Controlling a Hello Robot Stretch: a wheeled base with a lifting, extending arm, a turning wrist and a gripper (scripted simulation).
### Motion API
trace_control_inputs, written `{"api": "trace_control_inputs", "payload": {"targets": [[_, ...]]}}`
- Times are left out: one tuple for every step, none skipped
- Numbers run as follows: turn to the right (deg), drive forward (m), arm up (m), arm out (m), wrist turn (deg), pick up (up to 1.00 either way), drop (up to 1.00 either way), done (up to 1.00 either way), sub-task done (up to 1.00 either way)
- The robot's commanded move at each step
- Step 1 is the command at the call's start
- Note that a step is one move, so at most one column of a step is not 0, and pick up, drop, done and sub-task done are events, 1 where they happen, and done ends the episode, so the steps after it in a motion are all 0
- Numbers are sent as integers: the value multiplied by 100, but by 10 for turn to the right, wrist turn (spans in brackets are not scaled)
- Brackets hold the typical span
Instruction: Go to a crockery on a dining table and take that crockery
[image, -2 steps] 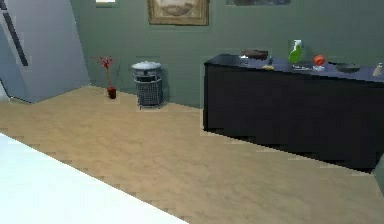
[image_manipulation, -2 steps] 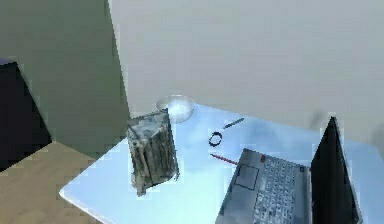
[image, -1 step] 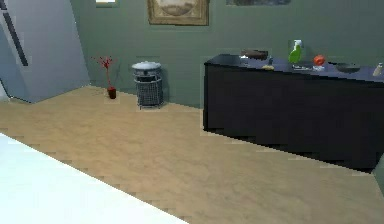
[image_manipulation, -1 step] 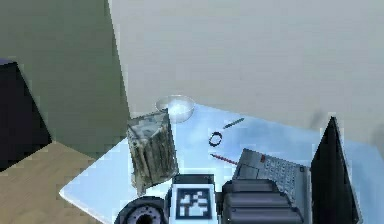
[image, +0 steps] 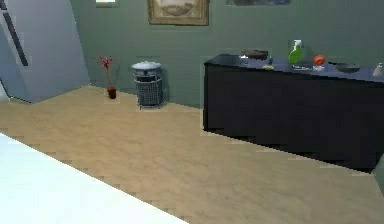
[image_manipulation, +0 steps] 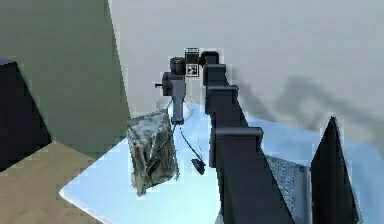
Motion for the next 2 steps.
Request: {"api": "trace_control_inputs", "payload": {"targets": [[0, 0, 0, 0, 450, 0, 0, 0, 0], [0, 0, 0, 0, 450, 0, 0, 0, 0]]}}
